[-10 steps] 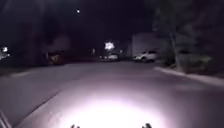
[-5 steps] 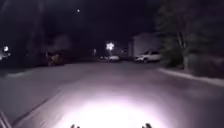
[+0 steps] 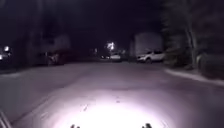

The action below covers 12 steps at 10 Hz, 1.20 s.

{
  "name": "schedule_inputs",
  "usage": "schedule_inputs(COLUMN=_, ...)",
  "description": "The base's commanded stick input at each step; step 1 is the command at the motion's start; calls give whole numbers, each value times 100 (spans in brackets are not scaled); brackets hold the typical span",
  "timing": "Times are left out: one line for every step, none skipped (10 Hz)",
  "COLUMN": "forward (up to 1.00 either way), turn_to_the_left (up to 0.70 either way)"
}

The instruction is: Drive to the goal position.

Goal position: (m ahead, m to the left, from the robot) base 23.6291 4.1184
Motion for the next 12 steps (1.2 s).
schedule_inputs(forward=85, turn_to_the_left=0)
schedule_inputs(forward=85, turn_to_the_left=0)
schedule_inputs(forward=85, turn_to_the_left=0)
schedule_inputs(forward=85, turn_to_the_left=0)
schedule_inputs(forward=85, turn_to_the_left=0)
schedule_inputs(forward=85, turn_to_the_left=0)
schedule_inputs(forward=85, turn_to_the_left=0)
schedule_inputs(forward=85, turn_to_the_left=0)
schedule_inputs(forward=85, turn_to_the_left=0)
schedule_inputs(forward=85, turn_to_the_left=0)
schedule_inputs(forward=85, turn_to_the_left=0)
schedule_inputs(forward=85, turn_to_the_left=0)
